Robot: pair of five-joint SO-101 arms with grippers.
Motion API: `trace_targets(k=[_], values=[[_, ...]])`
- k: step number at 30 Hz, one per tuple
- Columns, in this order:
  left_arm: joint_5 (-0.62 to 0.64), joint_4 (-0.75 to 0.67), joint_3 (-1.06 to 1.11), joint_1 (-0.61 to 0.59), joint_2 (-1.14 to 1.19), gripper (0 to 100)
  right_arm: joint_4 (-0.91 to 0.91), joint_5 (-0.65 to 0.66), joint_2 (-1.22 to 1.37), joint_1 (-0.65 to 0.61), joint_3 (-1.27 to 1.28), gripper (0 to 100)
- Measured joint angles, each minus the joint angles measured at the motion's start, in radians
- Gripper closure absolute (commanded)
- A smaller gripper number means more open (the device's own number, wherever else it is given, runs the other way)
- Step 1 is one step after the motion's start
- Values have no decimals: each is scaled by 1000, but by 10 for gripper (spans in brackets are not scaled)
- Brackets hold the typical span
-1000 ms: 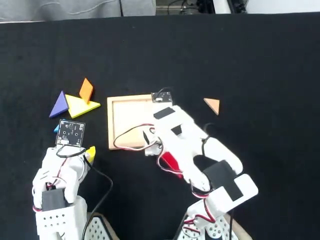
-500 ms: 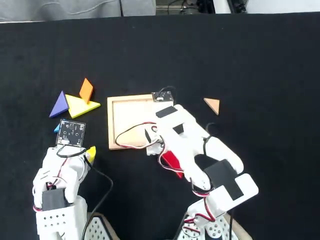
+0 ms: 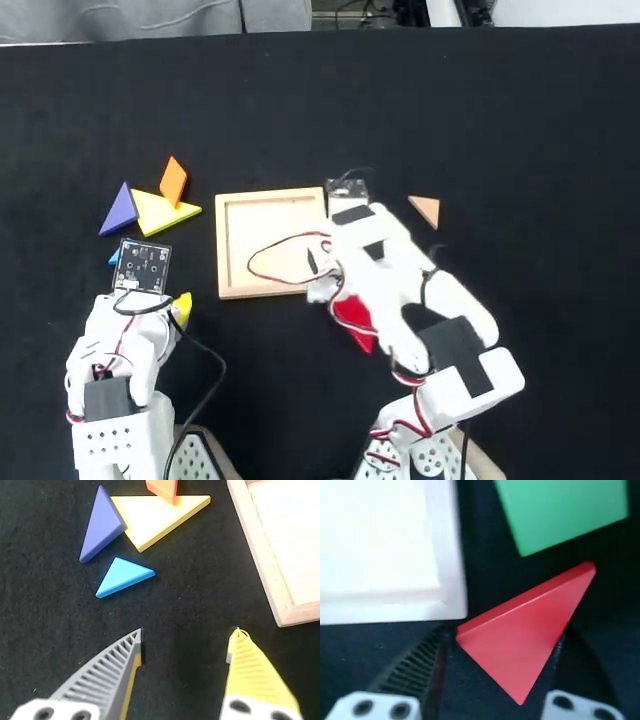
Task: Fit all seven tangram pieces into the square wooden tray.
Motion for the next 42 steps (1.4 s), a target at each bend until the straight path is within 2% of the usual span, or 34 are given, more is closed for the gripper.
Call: trace_targets(k=[9, 19, 25, 30, 35, 42], values=[[0, 0, 0, 0, 0, 729, 14, 0, -23, 54, 2, 808], [0, 0, 0, 0, 0, 729, 80, 117, -338, 81, 8, 810], [0, 0, 0, 0, 0, 729, 81, 121, -408, -81, -15, 808], [0, 0, 0, 0, 0, 729, 51, 97, -319, -226, -112, 807], [0, 0, 0, 0, 0, 729, -3, -29, -150, -245, -262, 809], [0, 0, 0, 0, 0, 729, -40, -431, 15, -258, -416, 807]])
